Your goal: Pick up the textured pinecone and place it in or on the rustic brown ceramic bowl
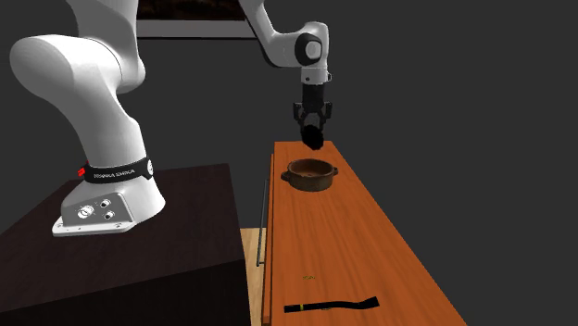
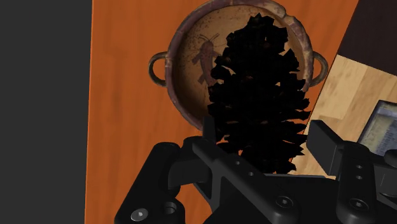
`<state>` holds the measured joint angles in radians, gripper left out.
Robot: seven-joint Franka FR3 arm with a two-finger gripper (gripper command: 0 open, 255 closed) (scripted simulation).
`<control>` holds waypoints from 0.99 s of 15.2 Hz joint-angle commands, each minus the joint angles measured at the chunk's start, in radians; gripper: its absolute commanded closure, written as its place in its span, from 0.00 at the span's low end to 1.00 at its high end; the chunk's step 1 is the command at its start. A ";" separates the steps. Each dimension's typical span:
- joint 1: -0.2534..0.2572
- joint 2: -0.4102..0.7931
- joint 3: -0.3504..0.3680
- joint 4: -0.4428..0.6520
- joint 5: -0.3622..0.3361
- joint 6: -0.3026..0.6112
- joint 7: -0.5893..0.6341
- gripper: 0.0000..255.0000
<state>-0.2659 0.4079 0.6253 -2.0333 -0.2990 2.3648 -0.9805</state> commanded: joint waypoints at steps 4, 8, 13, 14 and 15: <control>0.026 0.052 -0.028 0.000 -0.043 0.045 0.030 1.00; 0.045 0.092 -0.053 0.000 -0.075 0.082 0.051 1.00; 0.070 0.145 -0.086 0.004 -0.115 0.126 0.075 1.00; 0.075 0.156 -0.093 0.006 -0.123 0.134 0.080 1.00; 0.080 0.166 -0.100 0.007 -0.130 0.143 0.085 1.00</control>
<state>-0.1894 0.5659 0.5320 -2.0232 -0.4217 2.4961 -0.9000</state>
